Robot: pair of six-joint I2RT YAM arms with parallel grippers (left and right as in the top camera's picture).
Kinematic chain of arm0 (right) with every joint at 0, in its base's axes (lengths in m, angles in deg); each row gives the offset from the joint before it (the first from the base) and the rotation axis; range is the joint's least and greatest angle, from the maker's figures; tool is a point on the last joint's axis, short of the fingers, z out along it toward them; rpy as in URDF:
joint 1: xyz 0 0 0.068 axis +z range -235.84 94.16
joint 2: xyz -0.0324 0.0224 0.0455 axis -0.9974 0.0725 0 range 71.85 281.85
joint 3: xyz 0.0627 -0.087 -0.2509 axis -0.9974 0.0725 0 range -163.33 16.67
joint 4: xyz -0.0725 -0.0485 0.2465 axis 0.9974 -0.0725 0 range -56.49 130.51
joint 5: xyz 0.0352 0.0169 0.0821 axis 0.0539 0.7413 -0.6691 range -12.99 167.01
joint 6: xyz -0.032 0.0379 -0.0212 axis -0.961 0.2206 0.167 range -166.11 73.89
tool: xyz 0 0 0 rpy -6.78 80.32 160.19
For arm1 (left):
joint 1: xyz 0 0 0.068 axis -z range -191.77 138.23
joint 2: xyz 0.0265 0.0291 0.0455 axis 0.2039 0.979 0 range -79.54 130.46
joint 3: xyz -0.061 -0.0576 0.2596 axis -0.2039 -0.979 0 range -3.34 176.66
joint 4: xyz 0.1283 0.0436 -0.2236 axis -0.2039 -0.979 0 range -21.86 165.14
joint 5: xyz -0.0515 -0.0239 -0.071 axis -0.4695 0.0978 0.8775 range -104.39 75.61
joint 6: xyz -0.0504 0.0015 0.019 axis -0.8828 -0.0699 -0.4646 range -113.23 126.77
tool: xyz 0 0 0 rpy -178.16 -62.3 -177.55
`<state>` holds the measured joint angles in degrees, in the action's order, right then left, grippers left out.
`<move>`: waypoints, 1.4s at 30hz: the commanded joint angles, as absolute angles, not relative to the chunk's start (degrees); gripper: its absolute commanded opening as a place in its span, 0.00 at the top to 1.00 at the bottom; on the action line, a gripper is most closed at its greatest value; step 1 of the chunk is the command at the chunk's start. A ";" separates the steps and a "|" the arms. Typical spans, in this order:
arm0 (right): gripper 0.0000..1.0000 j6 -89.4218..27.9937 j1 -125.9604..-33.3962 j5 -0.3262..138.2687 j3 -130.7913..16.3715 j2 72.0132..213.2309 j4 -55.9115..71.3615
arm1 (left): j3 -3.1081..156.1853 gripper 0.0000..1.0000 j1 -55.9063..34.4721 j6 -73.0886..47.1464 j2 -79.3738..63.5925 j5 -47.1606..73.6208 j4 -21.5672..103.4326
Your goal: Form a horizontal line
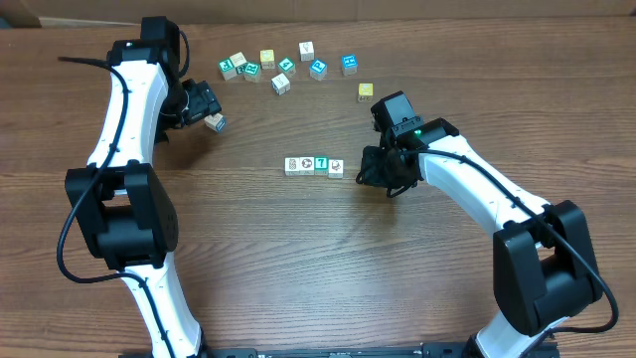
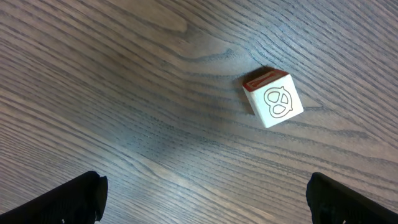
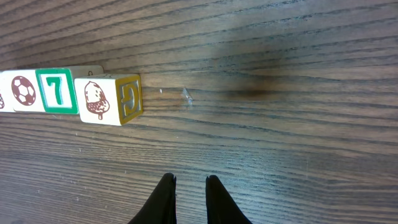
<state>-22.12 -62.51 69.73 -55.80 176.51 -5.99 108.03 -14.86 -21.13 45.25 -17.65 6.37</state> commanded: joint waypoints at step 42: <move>0.95 -22.08 -62.66 69.42 -55.32 176.77 -4.81 | 108.91 0.00 -14.36 -20.63 45.80 -17.94 6.43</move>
